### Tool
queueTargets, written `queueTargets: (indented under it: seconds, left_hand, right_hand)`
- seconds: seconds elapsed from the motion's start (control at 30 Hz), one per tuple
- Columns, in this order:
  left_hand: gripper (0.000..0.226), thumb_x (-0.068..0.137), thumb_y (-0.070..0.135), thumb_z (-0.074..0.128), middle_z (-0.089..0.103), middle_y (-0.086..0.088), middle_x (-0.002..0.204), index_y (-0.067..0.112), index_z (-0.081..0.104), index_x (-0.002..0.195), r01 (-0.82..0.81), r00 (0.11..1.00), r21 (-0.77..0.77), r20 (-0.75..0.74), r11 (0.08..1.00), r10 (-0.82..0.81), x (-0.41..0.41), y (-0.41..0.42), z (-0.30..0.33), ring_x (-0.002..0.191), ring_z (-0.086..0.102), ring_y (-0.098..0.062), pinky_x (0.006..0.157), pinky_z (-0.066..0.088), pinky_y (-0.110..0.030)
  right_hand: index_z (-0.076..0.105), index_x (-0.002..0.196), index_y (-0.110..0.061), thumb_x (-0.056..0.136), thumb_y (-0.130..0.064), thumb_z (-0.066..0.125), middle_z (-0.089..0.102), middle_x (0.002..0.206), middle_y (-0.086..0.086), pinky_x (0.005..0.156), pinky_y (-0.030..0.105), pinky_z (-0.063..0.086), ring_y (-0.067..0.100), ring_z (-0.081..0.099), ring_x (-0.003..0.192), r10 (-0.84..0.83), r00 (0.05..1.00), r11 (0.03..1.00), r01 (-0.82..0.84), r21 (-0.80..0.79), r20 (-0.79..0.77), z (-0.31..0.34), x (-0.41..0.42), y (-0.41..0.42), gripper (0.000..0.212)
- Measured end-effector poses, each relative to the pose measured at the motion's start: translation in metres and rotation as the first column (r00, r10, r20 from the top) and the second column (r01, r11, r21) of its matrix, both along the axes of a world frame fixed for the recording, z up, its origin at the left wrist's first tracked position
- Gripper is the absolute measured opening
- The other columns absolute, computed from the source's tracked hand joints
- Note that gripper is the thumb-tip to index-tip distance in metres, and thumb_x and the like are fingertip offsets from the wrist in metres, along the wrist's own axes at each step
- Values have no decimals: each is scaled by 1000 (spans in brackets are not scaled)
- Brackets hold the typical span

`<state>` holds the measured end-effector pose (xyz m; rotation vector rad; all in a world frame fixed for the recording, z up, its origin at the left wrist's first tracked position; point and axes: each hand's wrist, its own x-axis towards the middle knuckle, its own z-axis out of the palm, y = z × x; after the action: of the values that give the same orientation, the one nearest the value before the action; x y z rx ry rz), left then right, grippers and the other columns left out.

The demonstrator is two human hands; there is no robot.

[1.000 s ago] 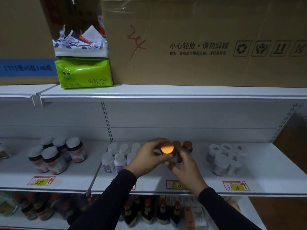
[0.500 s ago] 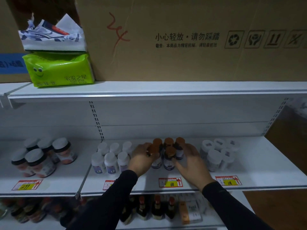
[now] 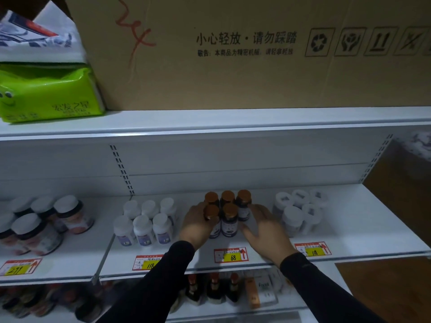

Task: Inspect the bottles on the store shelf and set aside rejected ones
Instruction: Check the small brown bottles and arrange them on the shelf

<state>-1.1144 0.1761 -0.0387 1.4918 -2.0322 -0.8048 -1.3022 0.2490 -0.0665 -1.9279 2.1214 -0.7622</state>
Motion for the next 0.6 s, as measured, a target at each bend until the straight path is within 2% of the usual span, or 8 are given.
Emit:
queueTargets:
  seconds: [0.1, 0.2, 0.3, 0.43, 0.53, 0.6]
  left_hand:
    - [26, 90, 20, 63, 63, -8, 106, 9, 61, 114, -4, 1000, -23, -21, 1000, 4, 3, 0, 0, 96, 60, -25, 77, 45, -30]
    - [25, 91, 18, 60, 62, -11, 106, 7, 62, 114, -15, 1000, -126, -12, 992, 14, 3, 0, 6, 100, 57, -26, 79, 43, -31]
    - [20, 90, 16, 58, 61, -13, 102, 2, 63, 104, 77, 997, -189, 13, 979, -76, -7, -2, 18, 94, 57, -29, 83, 48, -40]
    - [20, 91, 30, 55, 62, -4, 97, 16, 59, 104, 280, 951, -227, 201, 933, -236, -28, -9, 15, 93, 53, -24, 77, 45, -36]
    - [23, 91, 30, 53, 59, -4, 105, 17, 54, 110, 344, 893, -259, 387, 902, -230, -39, -11, 4, 98, 52, -28, 76, 35, -32]
    - [26, 92, 30, 54, 58, -4, 110, 16, 54, 113, 364, 860, -294, 471, 884, -197, -43, -11, 0, 98, 53, -28, 75, 29, -31]
  right_hand:
    - [48, 137, -15, 89, -44, 53, 54, 132, 7, 86, 31, 47, 26, 56, 115, 12, 1000, 1000, -11, -6, 24, 1, 1, 1, 56]
    - [49, 135, -15, 91, -39, 58, 54, 131, 7, 86, 32, 48, 26, 56, 114, 11, 999, 1000, -10, -21, 34, 1, 2, 1, 51]
    - [50, 133, -15, 91, -35, 60, 55, 129, 7, 85, 31, 47, 26, 56, 113, 22, 999, 999, -21, -36, 29, 3, 2, 0, 47]
    - [51, 131, -17, 90, -33, 59, 56, 125, 5, 82, 29, 47, 24, 57, 109, 41, 999, 998, -40, -55, 21, 6, -1, 2, 44]
    - [51, 130, -18, 91, -36, 57, 55, 125, 5, 80, 27, 47, 23, 58, 107, 37, 999, 998, -38, -43, -14, 6, -5, 5, 44]
    - [50, 132, -18, 92, -38, 56, 54, 127, 5, 85, 28, 48, 23, 58, 109, 25, 999, 999, -26, -35, -20, 6, -7, 8, 45]
